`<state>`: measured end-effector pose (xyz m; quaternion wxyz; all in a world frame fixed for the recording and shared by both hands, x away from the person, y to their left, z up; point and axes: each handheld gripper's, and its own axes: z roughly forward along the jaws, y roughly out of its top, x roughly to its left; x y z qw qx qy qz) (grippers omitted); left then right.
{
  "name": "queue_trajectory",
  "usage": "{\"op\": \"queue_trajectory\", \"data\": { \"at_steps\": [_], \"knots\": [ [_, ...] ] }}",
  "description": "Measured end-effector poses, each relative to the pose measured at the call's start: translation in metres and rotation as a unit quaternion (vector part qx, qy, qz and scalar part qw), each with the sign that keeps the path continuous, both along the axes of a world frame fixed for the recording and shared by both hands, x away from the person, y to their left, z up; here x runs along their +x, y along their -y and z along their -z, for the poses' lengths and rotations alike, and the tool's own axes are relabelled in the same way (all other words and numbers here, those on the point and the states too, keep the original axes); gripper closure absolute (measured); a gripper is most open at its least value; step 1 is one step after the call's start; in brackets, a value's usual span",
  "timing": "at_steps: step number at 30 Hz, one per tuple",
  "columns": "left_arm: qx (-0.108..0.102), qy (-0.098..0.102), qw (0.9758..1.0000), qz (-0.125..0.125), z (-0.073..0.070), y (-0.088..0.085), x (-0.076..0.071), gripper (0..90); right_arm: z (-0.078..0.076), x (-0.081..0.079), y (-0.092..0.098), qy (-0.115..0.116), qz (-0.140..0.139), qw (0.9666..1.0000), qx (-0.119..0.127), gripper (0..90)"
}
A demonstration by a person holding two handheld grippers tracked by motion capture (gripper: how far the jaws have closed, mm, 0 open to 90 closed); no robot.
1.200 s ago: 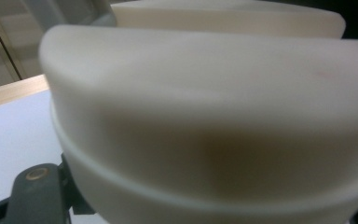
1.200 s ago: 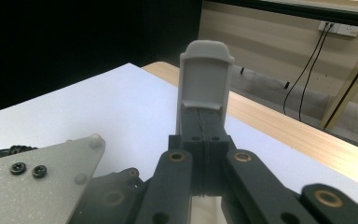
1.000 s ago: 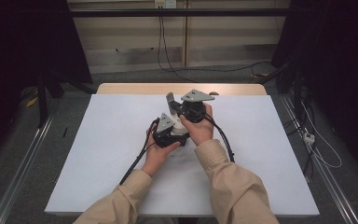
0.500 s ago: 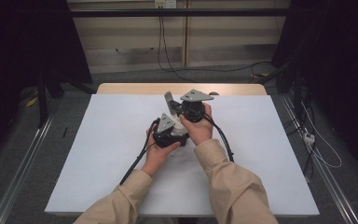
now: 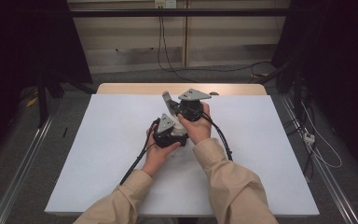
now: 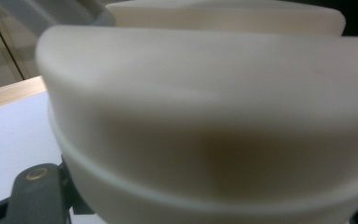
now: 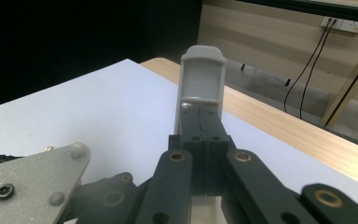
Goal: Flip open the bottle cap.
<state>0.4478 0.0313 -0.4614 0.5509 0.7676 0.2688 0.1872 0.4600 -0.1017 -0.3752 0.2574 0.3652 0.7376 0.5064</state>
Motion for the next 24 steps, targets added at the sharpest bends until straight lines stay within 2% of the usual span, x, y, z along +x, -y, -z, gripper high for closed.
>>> {"op": "queue_trajectory", "data": {
  "at_steps": [11, 13, 24],
  "knots": [
    [0.004, 0.003, 1.0000, -0.003, -0.0002, -0.0001, -0.0002, 18.7, -0.0002, 0.0026, -0.0041, 0.000, -0.004, 1.0000, 0.000, 90.0],
    [-0.001, 0.000, 1.0000, -0.007, 0.0002, 0.0009, -0.0011, 18.6, 0.0000, 0.0030, -0.0043, -0.001, -0.005, 1.0000, 0.000, 90.0],
    [0.000, 0.001, 1.0000, -0.003, 0.0002, 0.0008, -0.0007, 18.6, 0.0038, 0.0072, -0.0061, -0.009, -0.005, 0.9999, -0.001, 90.0]
  ]
}}
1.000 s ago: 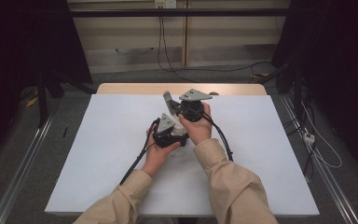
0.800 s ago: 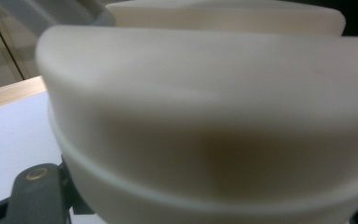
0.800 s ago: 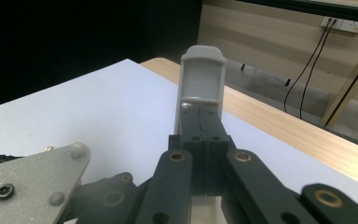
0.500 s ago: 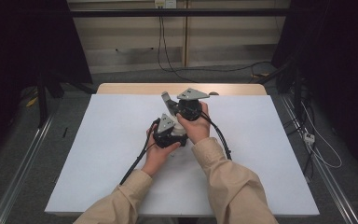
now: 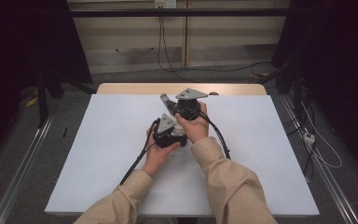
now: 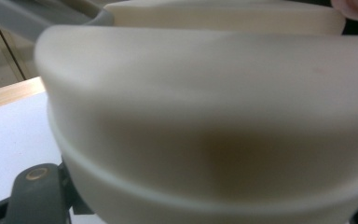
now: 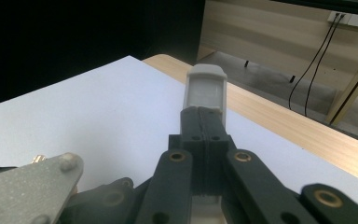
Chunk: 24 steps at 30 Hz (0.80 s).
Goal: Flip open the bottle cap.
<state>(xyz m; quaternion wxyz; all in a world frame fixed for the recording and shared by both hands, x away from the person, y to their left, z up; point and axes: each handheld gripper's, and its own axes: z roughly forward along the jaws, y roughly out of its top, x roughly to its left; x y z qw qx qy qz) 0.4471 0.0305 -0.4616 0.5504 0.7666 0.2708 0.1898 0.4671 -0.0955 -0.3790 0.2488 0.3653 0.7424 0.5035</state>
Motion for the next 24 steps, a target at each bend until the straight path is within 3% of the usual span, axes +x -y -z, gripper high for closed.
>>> {"op": "queue_trajectory", "data": {
  "at_steps": [24],
  "knots": [
    [0.000, 0.000, 1.0000, 0.000, 0.0001, 0.0000, -0.0001, 18.6, 0.0036, 0.0034, 0.0007, -0.019, -0.001, 0.9998, -0.004, 90.0]
  ]
}}
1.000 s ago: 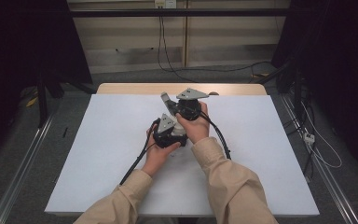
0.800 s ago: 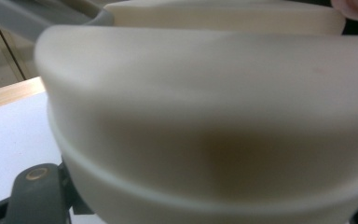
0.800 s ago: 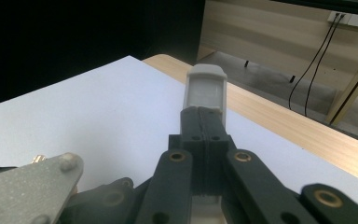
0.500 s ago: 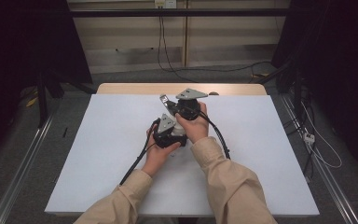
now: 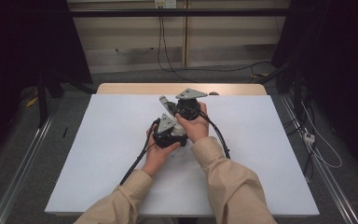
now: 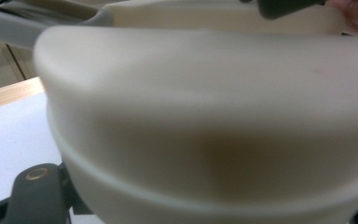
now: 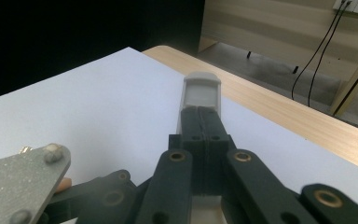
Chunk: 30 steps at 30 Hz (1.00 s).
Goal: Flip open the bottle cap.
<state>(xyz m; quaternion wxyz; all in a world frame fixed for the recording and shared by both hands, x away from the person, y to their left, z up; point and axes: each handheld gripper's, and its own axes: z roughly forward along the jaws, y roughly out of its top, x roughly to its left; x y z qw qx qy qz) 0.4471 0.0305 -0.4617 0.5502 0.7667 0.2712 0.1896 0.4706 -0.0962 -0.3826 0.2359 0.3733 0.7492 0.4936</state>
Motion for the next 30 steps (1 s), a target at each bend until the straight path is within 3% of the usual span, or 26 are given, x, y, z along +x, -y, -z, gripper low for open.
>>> {"op": "queue_trajectory", "data": {
  "at_steps": [22, 30],
  "knots": [
    [0.000, -0.003, 1.0000, -0.002, -0.0001, -0.0010, 0.0005, 18.6, -0.0018, 0.0015, -0.0054, -0.005, 0.000, 0.9997, -0.023, 90.0],
    [0.005, 0.002, 1.0000, 0.000, -0.0004, 0.0006, -0.0003, 18.4, -0.0028, 0.0010, 0.0004, -0.009, -0.003, 0.9999, -0.011, 90.0]
  ]
}}
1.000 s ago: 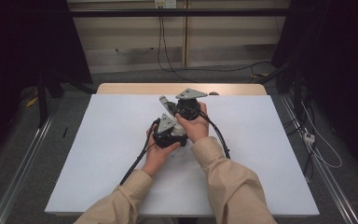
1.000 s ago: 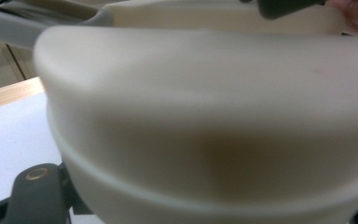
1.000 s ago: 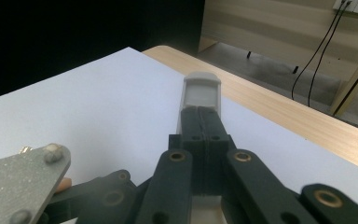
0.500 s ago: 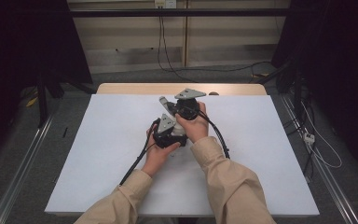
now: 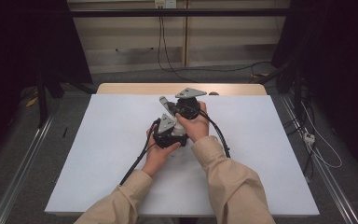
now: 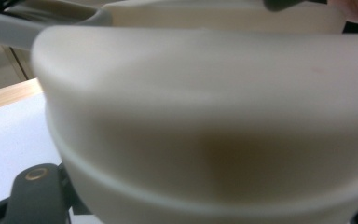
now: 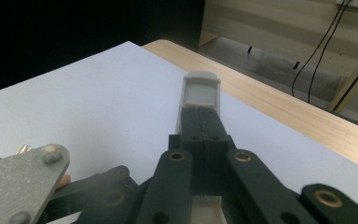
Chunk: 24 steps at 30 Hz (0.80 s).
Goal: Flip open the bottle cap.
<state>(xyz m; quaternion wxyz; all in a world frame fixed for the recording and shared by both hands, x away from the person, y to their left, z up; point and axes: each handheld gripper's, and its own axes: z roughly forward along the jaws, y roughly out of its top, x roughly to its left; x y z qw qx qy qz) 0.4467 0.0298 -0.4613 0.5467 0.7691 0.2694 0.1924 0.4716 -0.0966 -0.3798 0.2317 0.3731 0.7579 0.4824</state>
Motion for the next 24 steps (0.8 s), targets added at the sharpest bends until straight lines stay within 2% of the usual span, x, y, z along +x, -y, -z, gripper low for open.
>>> {"op": "queue_trajectory", "data": {
  "at_steps": [4, 11, 14, 16, 19, 24],
  "knots": [
    [-0.002, -0.002, 1.0000, 0.001, 0.000, 0.000, 0.000, 18.1, 0.001, -0.003, 0.004, 0.006, -0.002, 1.0000, -0.001, 90.0],
    [0.003, 0.003, 1.0000, 0.006, 0.000, 0.000, -0.001, 13.5, -0.002, -0.008, 0.006, 0.015, -0.004, 0.9999, -0.007, 78.4],
    [0.002, -0.002, 1.0000, 0.007, -0.001, 0.000, 0.000, 13.0, -0.003, -0.010, 0.007, 0.017, -0.007, 0.9998, -0.010, 75.8],
    [0.003, -0.006, 0.9999, 0.008, -0.001, -0.001, 0.000, 11.3, -0.003, -0.011, 0.008, 0.018, -0.008, 0.9998, -0.004, 75.3],
    [0.003, -0.012, 0.9999, 0.010, -0.001, -0.003, 0.000, 10.2, -0.004, -0.013, 0.010, 0.021, -0.006, 0.9998, -0.005, 69.6],
    [0.015, -0.022, 0.9996, 0.011, -0.002, -0.007, 0.001, 8.3, -0.005, -0.016, 0.012, 0.020, -0.005, 0.9998, 0.000, 57.9]
  ]
}}
